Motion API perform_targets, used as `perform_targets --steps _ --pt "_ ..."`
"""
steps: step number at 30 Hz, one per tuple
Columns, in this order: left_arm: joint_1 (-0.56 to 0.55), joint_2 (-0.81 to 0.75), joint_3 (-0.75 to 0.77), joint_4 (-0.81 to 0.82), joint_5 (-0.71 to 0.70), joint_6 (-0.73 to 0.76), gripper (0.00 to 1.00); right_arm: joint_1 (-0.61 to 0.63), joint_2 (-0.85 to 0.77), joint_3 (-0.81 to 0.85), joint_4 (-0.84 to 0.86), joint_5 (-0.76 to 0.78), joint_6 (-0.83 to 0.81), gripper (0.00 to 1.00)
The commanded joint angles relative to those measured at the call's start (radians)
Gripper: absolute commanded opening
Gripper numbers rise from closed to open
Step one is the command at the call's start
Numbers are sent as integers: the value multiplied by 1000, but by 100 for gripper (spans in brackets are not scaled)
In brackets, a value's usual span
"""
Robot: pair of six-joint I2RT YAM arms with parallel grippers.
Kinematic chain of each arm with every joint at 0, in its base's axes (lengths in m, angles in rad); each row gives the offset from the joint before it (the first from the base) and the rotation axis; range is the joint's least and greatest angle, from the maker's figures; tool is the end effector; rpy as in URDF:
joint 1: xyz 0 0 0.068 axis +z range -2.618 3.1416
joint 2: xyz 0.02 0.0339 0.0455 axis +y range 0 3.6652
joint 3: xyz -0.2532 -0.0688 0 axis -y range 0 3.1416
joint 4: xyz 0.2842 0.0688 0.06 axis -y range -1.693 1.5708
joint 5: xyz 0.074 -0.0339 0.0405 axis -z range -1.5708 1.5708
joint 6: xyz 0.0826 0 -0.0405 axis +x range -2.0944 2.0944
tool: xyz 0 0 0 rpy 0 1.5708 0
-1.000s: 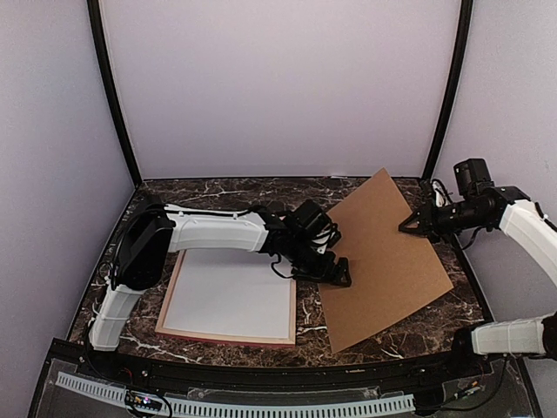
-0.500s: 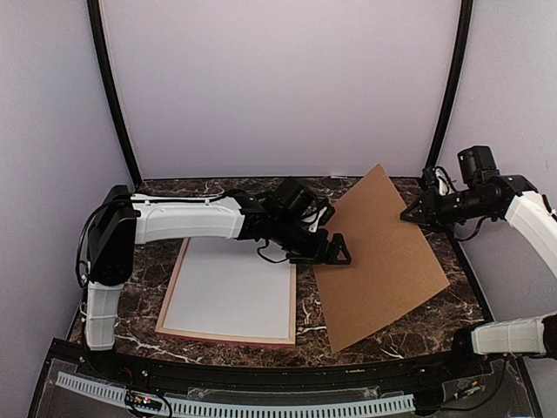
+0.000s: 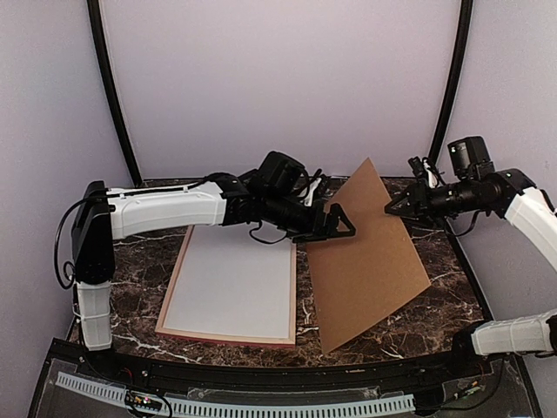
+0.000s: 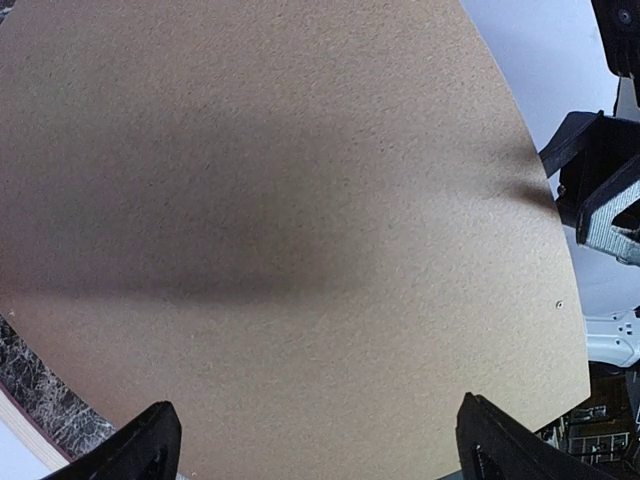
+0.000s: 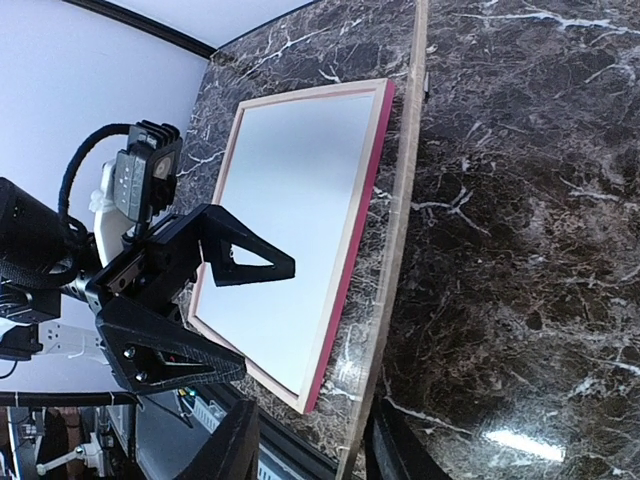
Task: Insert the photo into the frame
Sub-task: Turn over the backboard.
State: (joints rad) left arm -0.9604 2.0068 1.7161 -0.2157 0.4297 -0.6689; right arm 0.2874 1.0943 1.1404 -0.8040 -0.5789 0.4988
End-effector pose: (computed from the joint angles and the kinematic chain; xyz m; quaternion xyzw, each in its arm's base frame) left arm 0.2852 -0.4678 0.2467 0.2293 0.8172 -0.4867 0.2065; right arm 0.2643 0.1252 0.3131 -0.0193 0.8873 0.3873 0.2496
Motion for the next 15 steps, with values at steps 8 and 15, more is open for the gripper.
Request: perform_targets --steps 8,15 --pt "10 -133 29 63 -38 -32 99 184 52 70 150 37 96 41" --pt "23 -152 35 91 -61 -59 99 292 119 115 204 72 119 43"
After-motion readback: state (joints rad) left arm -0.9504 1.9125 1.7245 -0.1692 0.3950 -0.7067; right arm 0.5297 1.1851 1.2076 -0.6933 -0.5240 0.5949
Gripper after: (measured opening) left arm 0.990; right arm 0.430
